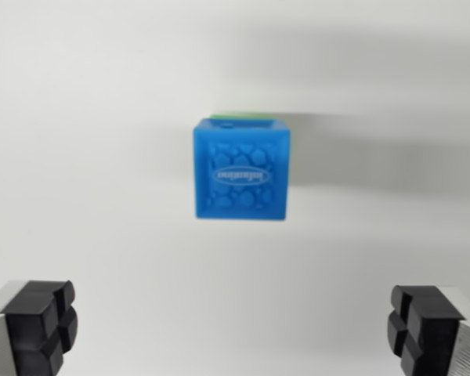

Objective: Stack cube

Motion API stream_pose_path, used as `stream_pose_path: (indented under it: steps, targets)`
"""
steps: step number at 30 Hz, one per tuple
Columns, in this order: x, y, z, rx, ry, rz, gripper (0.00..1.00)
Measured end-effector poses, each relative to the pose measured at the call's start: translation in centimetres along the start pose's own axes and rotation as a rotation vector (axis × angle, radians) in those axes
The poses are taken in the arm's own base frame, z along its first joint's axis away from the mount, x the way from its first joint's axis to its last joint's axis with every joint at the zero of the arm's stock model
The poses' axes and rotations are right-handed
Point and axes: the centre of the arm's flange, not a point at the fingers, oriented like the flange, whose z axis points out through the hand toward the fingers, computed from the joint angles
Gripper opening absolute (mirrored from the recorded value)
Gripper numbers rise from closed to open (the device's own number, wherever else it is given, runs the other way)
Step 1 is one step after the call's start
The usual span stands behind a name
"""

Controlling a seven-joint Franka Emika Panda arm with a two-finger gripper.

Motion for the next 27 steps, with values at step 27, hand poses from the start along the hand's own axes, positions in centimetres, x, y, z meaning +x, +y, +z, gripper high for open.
stream_pose_path:
  steps: [27]
  targets:
    - [0.1,-0.1,-10.3,0.001,-0.001,0.000,1.00]
